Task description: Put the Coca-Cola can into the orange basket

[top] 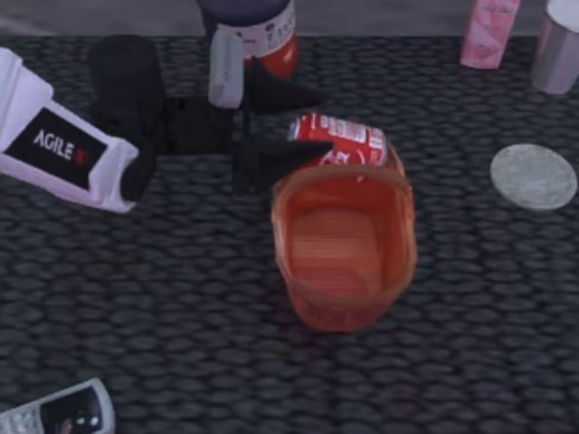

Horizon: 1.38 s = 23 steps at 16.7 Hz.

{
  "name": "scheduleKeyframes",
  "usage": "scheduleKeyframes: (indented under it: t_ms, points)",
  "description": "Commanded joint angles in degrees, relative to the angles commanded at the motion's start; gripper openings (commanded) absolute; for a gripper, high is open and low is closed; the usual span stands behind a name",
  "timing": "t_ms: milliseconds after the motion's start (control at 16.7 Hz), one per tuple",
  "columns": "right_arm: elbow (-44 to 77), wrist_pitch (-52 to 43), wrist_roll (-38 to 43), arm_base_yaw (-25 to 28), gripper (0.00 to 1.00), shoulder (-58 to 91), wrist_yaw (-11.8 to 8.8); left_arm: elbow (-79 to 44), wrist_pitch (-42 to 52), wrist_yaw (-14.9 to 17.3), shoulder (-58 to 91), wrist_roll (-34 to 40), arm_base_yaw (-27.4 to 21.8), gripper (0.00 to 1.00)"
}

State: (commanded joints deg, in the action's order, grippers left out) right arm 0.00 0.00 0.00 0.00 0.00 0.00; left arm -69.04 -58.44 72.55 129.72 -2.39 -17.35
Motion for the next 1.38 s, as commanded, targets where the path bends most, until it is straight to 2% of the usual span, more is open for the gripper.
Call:
scheduleKeyframes:
  t_ms: [60, 120, 660, 840, 960, 1140, 1380]
  points:
    - [0.00, 0.00, 0.00, 0.00, 1.00, 0.00, 0.00, 0.00, 0.00, 0.00, 0.00, 0.00, 0.00, 0.98]
    - [0.00, 0.00, 0.00, 0.00, 1.00, 0.00, 0.00, 0.00, 0.00, 0.00, 0.00, 0.00, 0.00, 1.00]
    - [0.00, 0.00, 0.00, 0.00, 1.00, 0.00, 0.00, -0.03, 0.02, -0.03, -0.04, -0.02, -0.22, 1.00]
    - [3.48, -3.03, -1.89, 1.44, 1.00, 3.47, -0.18, 1.00, 1.21, -1.86, -3.24, 0.55, 0.27, 1.00]
    - [8.80, -7.39, -4.60, 3.32, 1.00, 8.78, -0.27, 2.82, 3.17, -4.75, -7.97, 1.34, 1.13, 1.00]
    - [21.20, -16.69, -10.33, 7.08, 1.00, 21.18, -0.26, 7.72, 8.17, -11.37, -18.65, 2.85, 3.15, 1.00]
    - [44.25, -32.74, -20.11, 13.34, 1.00, 43.99, -0.14, 18.51, 18.47, -23.22, -38.17, 4.94, 6.68, 1.00]
